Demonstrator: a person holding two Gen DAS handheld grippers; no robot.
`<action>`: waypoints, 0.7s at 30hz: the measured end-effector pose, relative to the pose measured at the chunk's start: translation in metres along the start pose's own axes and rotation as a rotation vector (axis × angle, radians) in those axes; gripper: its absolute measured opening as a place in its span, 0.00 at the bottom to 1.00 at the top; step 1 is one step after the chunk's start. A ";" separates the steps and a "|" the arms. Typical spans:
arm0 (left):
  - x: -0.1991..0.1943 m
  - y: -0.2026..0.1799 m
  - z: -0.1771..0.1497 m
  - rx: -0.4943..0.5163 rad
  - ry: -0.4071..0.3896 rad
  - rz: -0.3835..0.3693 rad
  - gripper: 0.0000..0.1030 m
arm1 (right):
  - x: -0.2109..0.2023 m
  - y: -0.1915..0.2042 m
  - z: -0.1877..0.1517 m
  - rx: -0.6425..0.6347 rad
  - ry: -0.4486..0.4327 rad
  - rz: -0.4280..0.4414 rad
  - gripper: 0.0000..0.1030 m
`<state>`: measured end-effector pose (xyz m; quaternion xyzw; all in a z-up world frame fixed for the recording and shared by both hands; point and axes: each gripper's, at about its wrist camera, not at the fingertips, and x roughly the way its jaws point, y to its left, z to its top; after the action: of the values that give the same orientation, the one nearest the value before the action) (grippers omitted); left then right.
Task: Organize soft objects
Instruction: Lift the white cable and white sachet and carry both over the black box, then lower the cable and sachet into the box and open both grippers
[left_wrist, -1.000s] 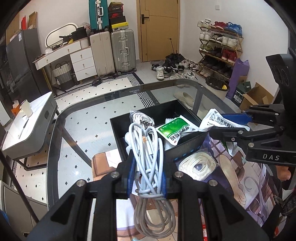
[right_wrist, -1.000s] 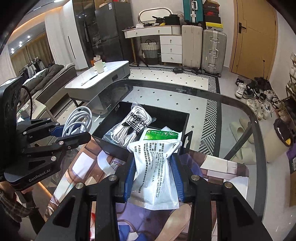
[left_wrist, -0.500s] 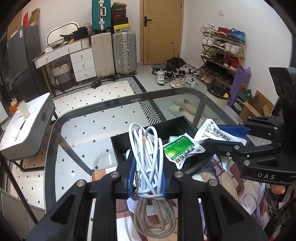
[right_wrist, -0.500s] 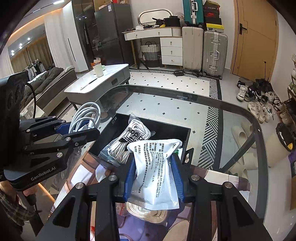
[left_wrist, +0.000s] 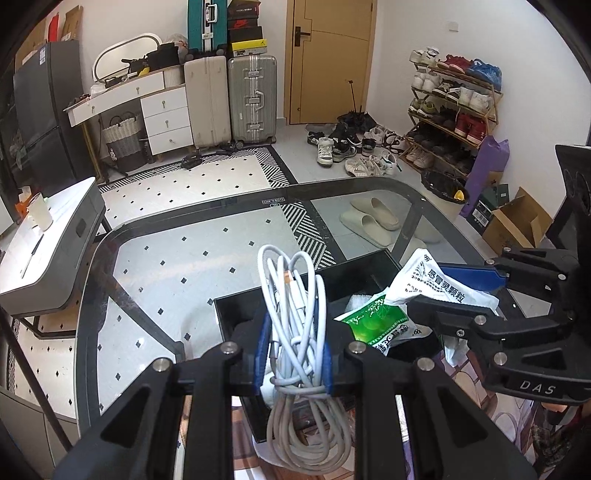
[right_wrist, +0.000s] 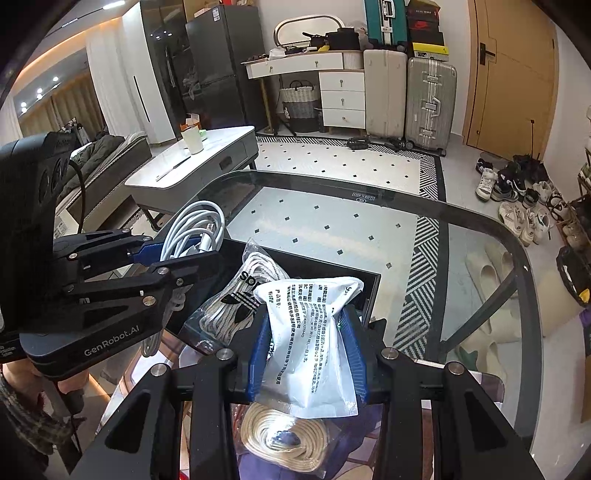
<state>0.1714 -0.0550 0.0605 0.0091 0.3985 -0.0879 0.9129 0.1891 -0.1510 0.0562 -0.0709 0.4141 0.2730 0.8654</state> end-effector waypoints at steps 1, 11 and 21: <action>0.003 0.001 0.001 -0.002 0.001 0.002 0.20 | 0.002 -0.001 0.001 0.001 0.001 0.001 0.37; 0.025 0.005 0.003 -0.013 0.019 -0.007 0.20 | 0.017 -0.001 0.002 -0.014 0.014 0.012 0.37; 0.038 0.009 0.000 -0.029 0.046 -0.028 0.21 | 0.039 0.003 0.006 -0.024 0.047 0.022 0.37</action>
<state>0.1979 -0.0524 0.0320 -0.0074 0.4207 -0.0946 0.9022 0.2111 -0.1299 0.0305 -0.0834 0.4319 0.2856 0.8514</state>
